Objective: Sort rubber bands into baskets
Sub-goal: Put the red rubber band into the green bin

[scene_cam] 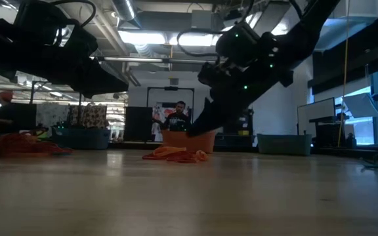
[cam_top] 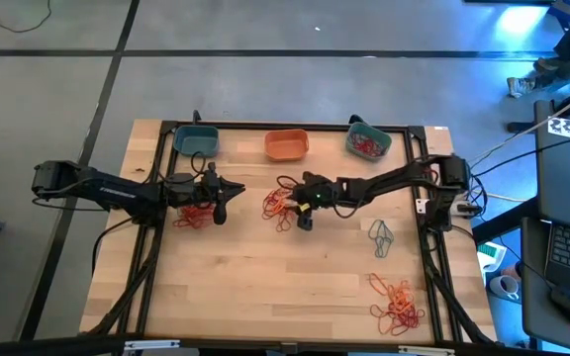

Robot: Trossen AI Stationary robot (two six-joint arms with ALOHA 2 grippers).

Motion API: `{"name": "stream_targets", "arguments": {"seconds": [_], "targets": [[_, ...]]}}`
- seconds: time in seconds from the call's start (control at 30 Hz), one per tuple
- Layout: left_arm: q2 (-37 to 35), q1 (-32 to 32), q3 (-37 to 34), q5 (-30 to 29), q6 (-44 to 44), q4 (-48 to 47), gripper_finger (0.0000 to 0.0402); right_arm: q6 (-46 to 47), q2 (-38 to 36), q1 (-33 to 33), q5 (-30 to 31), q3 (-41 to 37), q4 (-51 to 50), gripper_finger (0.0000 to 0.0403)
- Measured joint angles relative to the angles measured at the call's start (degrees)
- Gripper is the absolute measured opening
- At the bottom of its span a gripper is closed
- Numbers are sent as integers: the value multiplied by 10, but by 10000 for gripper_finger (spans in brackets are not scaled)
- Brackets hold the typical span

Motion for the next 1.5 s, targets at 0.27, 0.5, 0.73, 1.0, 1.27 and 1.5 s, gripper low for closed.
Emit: {"name": "stream_targets", "arguments": {"seconds": [0.27, 0.5, 0.73, 1.0, 1.27, 1.5], "targets": [[0, 0, 0, 0, 0, 0, 45, 8, 0, -45, 87, 0, -13, 156], [0, 0, 0, 0, 0, -1, 45, 51, 27, -84, 4, 0, -13, 156], [0, 0, 0, 0, 0, -3, 45, 46, 40, -82, 24, 0, -7, 130], [0, 0, 0, 0, 0, -4, 45, 34, 39, -86, 39, 0, -28, 18], [0, 0, 0, 0, 0, -5, 45, 16, 24, -85, 80, 0, -34, 6], [0, 0, 0, 0, 0, -5, 45, 15, -21, -74, 96, 0, -63, 4]]}}
